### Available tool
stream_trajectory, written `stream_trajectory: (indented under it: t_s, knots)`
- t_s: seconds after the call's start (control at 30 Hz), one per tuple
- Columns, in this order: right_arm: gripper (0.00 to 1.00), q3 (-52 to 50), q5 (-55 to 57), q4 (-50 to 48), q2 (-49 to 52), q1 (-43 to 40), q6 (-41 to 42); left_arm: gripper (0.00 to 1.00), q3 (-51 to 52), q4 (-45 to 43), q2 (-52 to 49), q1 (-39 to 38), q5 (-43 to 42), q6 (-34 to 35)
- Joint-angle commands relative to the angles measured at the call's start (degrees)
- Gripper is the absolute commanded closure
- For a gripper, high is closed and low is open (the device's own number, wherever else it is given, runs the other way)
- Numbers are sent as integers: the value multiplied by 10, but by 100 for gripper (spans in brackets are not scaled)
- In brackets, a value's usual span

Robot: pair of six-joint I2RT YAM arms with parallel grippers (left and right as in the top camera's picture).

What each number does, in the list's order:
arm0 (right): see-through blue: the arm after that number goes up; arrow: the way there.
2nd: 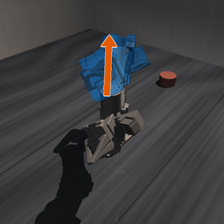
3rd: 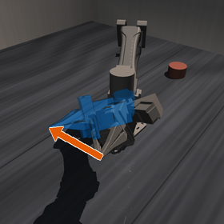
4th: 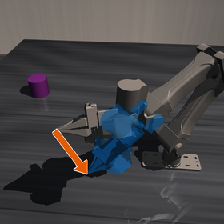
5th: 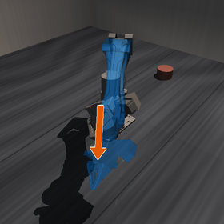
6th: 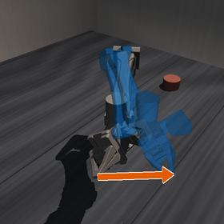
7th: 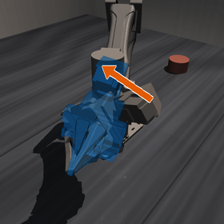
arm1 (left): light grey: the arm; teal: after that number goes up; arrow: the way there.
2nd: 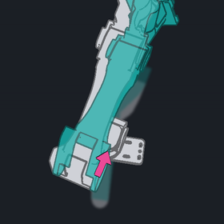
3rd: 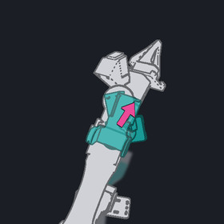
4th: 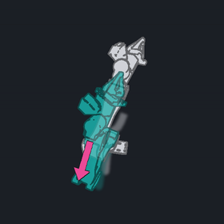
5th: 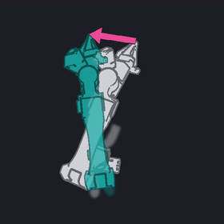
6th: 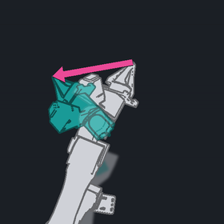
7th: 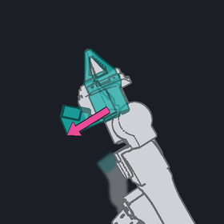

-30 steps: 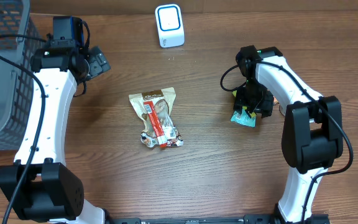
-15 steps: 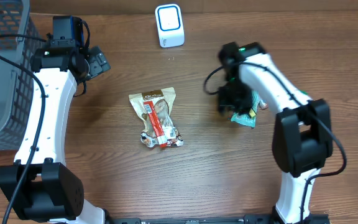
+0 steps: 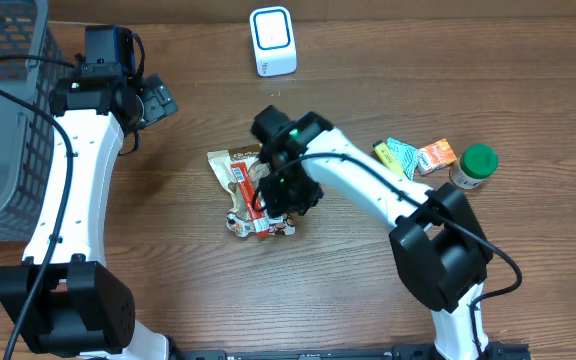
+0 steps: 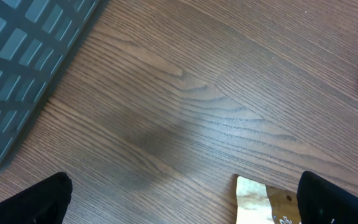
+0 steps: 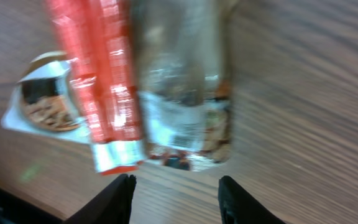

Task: Scan the item barcode
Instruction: 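Release the highlighter and move the right gripper left to the snack bag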

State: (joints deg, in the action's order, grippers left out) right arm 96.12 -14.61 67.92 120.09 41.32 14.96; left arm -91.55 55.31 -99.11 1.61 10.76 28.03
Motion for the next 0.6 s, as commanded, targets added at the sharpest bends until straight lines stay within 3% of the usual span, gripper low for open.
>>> stream_trajectory:
  t_s: [0.0,0.57]
  knots:
    - [58,12,-5,-11,-5,13,0,0,-3,0,5,2,1,-12]
    - [55,12,203,-68,-5,115,123,0,-3,0,5,2,1,-12]
